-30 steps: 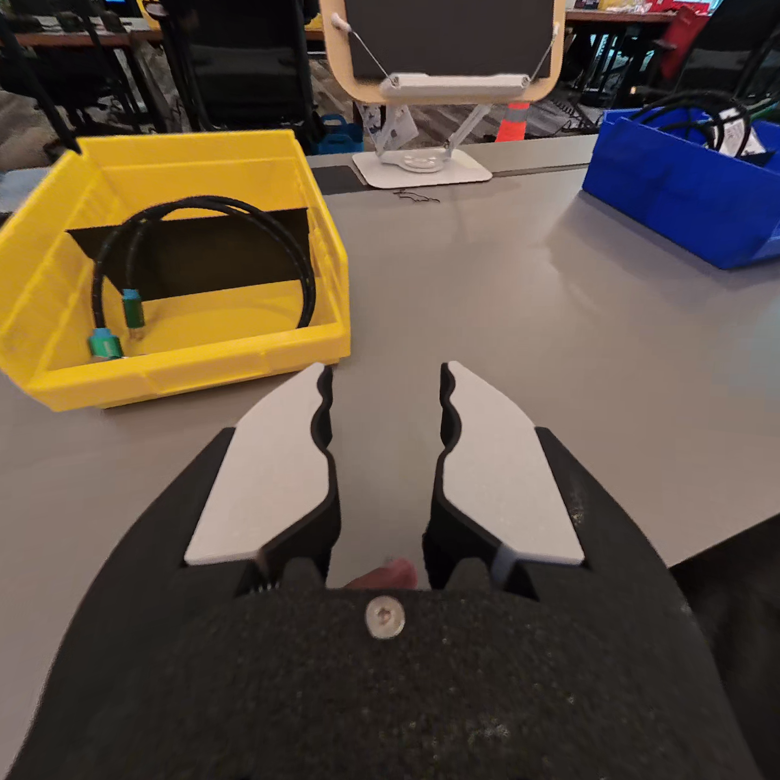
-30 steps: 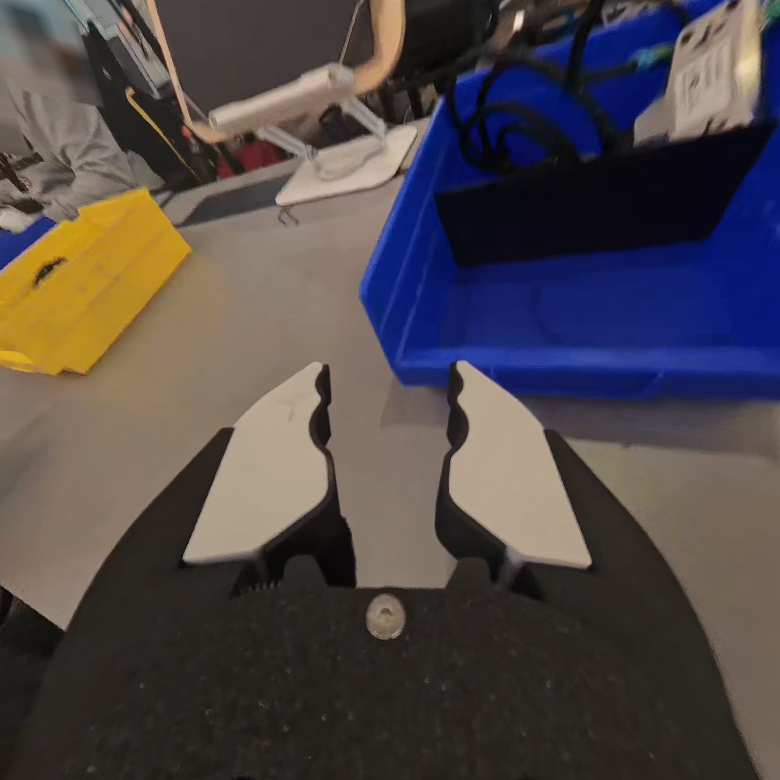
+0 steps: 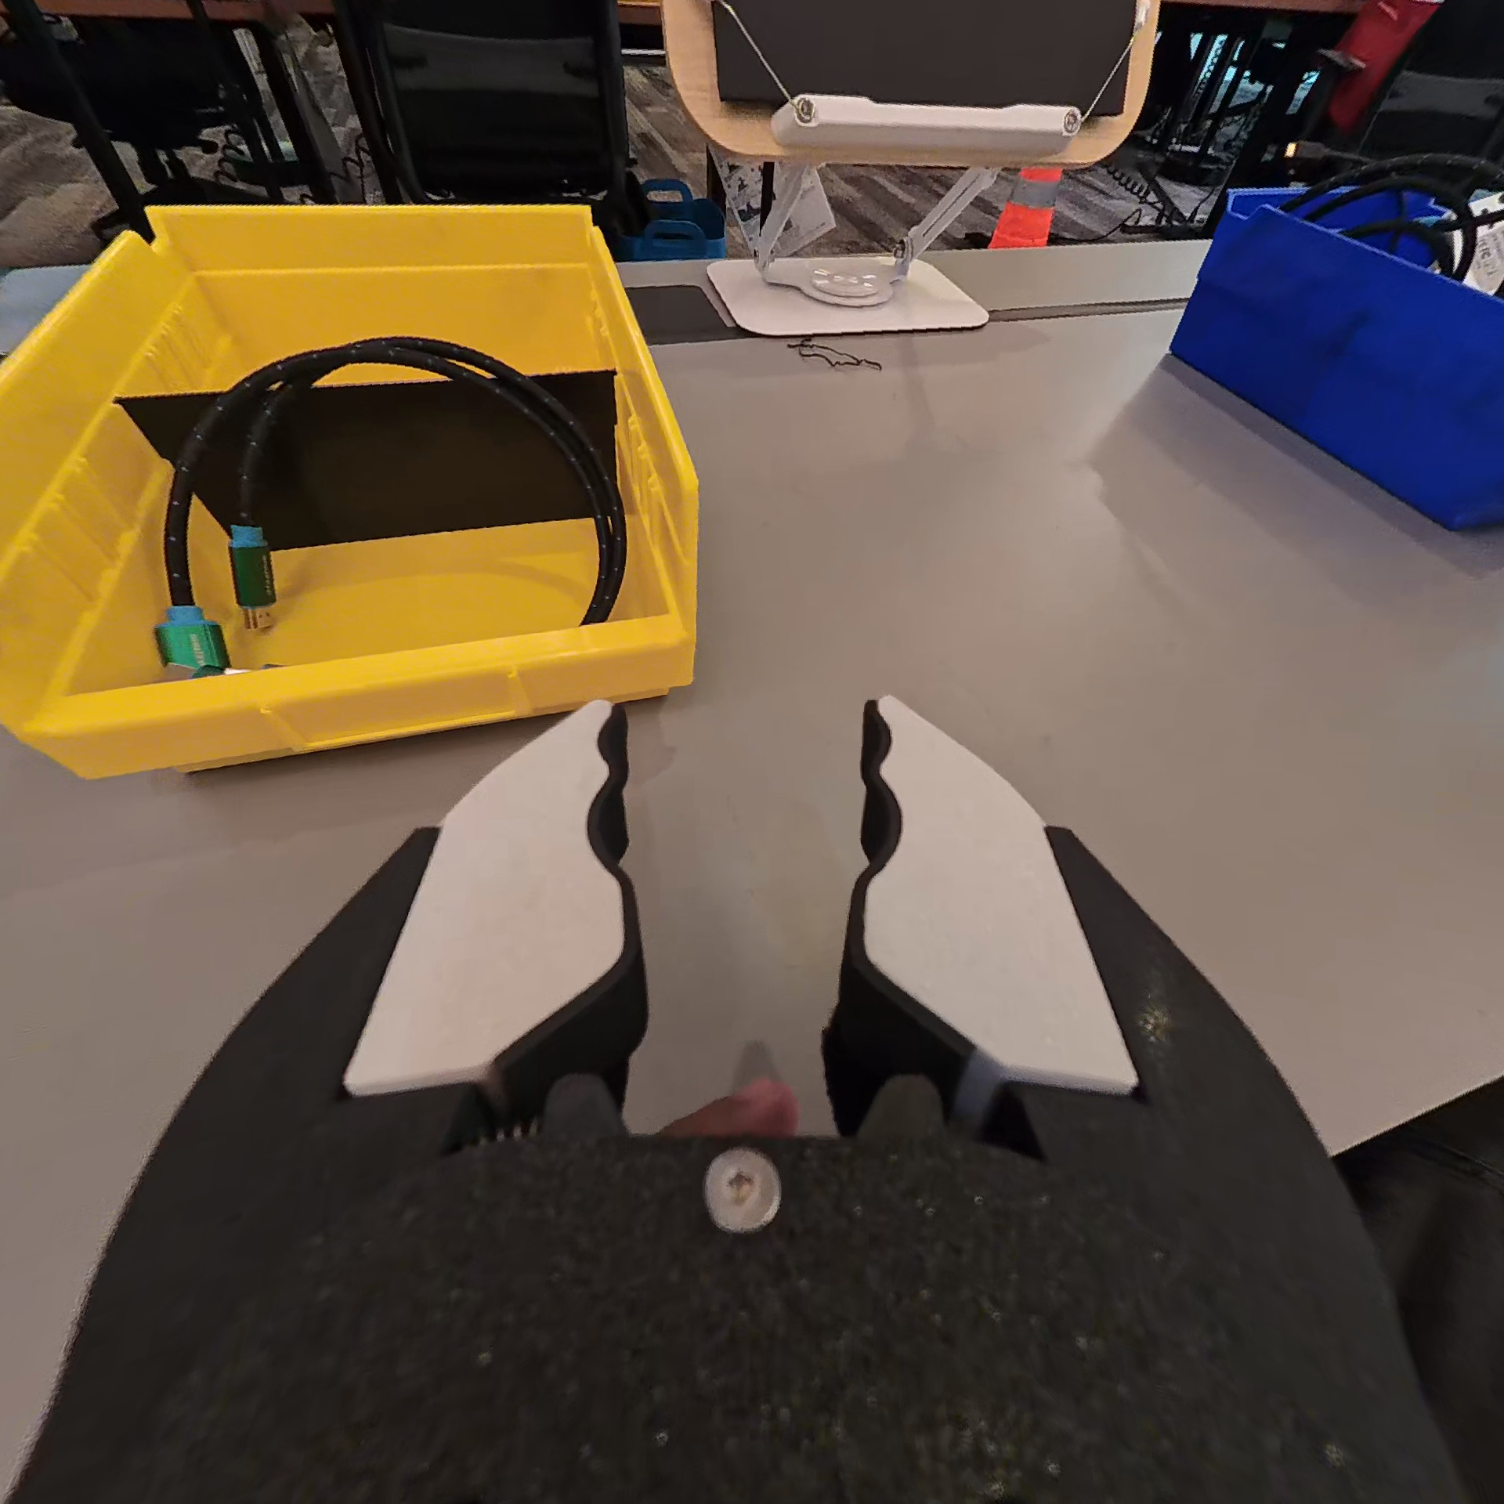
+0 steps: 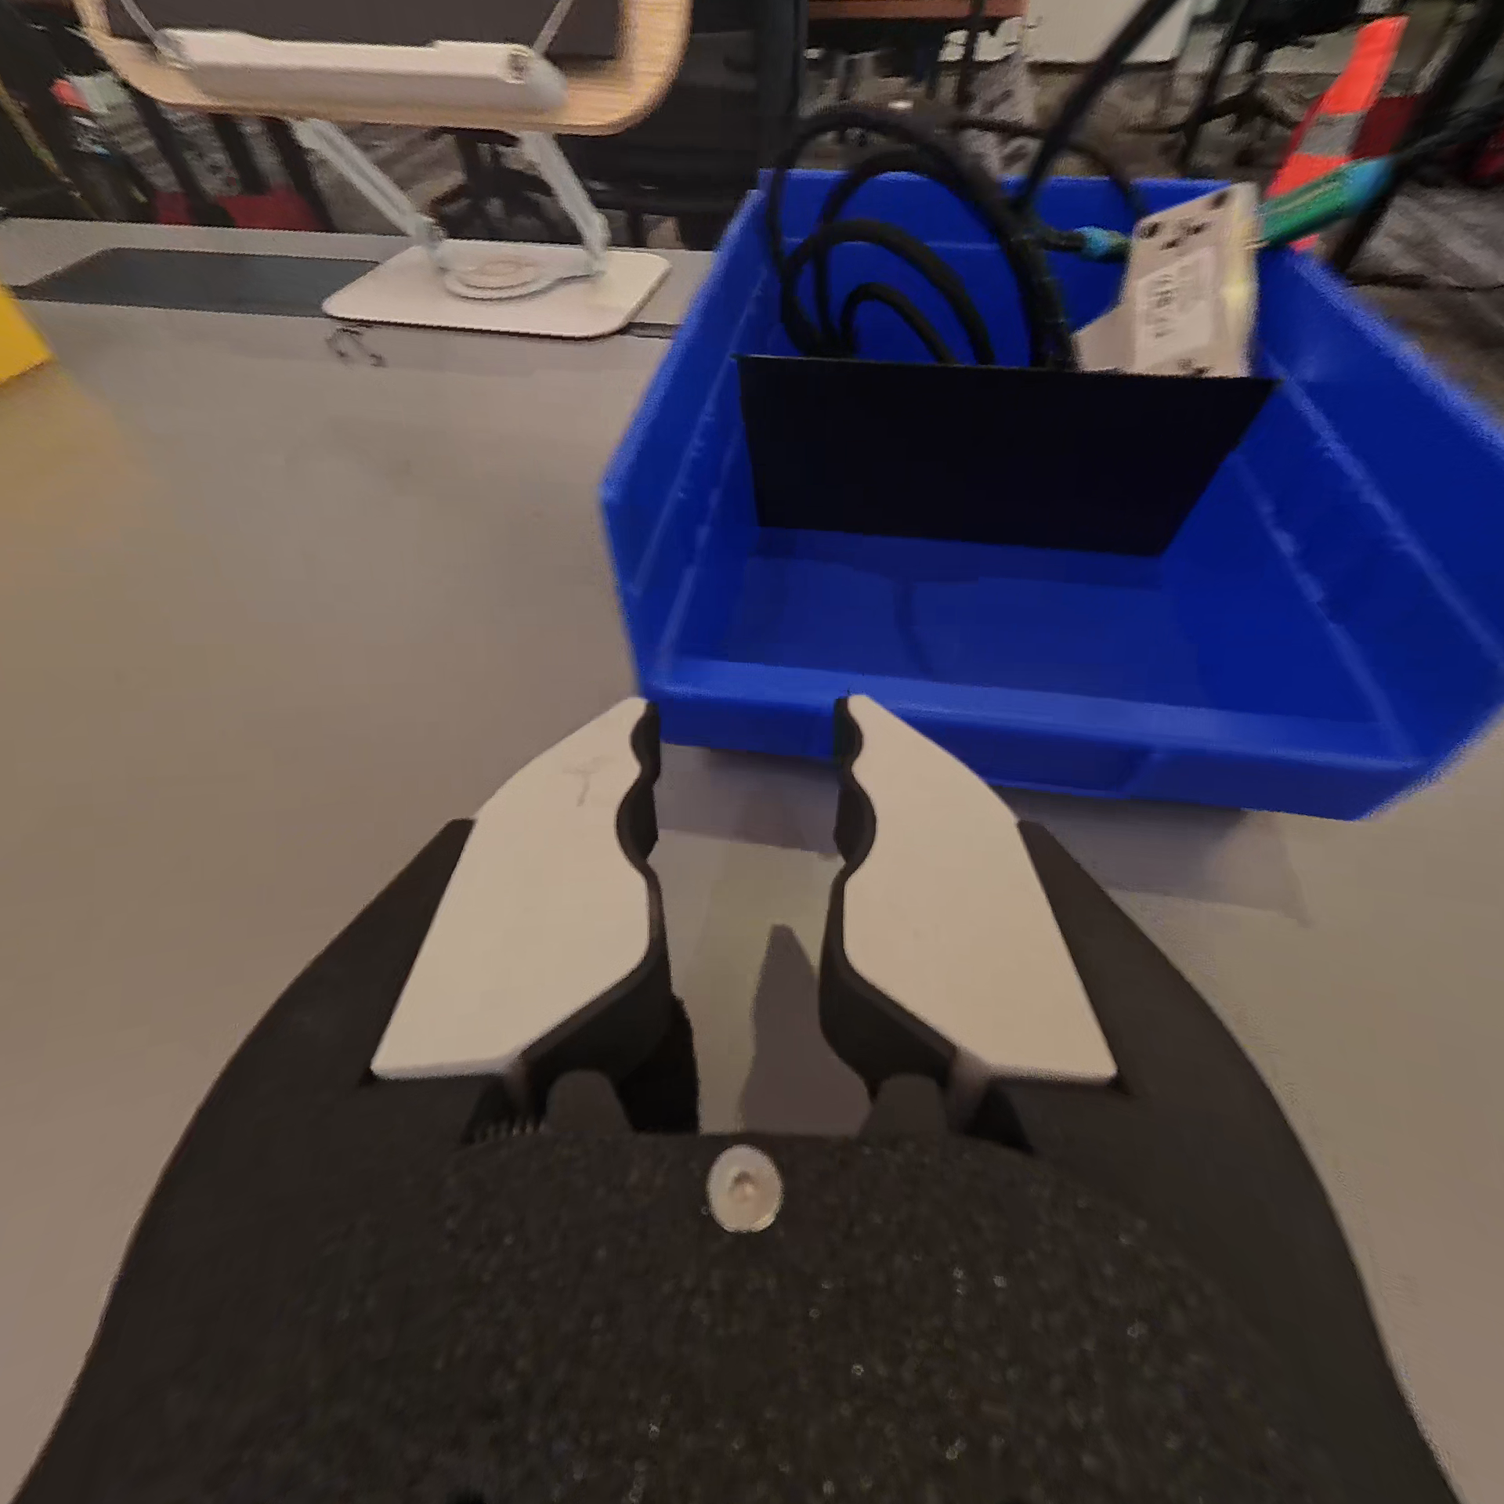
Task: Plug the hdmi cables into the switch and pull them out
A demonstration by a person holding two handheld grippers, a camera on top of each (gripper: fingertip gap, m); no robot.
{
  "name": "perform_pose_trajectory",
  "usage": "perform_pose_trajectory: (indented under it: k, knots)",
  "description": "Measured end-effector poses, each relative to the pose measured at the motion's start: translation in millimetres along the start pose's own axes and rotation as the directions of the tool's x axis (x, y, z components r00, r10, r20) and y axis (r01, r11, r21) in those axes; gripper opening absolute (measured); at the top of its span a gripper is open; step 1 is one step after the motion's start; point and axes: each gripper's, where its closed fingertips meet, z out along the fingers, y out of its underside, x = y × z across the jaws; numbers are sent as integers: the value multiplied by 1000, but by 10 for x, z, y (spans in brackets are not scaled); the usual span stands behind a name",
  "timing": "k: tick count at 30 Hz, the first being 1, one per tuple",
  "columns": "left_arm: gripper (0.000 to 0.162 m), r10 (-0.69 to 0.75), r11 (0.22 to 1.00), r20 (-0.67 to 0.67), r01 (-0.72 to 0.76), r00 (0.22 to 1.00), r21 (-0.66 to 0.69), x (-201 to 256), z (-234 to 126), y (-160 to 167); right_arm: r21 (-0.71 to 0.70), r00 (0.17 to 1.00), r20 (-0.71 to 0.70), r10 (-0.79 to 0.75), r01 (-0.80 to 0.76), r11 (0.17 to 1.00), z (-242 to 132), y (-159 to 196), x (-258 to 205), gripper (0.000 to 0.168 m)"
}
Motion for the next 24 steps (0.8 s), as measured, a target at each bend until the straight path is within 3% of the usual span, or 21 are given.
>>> perform_pose_trajectory:
  k: [3, 5, 7, 9, 14, 18, 23, 24]
  knots:
    - [56, -41, 999, -28, 41, 999, -14, 86, 58, 28, 0, 998, 63, 2, -2, 1000, 211, -83, -255, 65]
    - [58, -79, 997, -57, 77, 995, -30, 182, 110, 52, 14, 999, 36, -30, 29, 999, 352, -154, -300, 59]
    - [58, -79, 996, -83, 75, 993, -47, 304, 170, 86, -8, 995, 100, 1, 0, 1000, 453, -145, -488, 49]
    - [58, -41, 997, -99, 34, 994, -69, 460, 255, 124, -9, 986, 168, -4, 5, 1000, 481, -157, -700, 66]
    - [60, -22, 994, -272, -8, 962, -109, 1370, 626, 91, -18, 958, 285, -31, 37, 999, 308, -145, -990, 49]
    - [58, 74, 991, -344, -108, 936, -81, 2347, 1042, -82, 70, 992, 102, -71, 64, 995, 41, -328, -479, 60]
    - [51, 138, 989, -345, -146, 928, 3, 3328, 1691, -348, 106, 950, -313, 20, 14, 994, -356, -319, 885, 68]
    - [52, 145, 989, -351, -150, 925, 13, 3468, 1809, -382, 109, 944, -323, 61, -27, 994, -392, -284, 1046, 62]
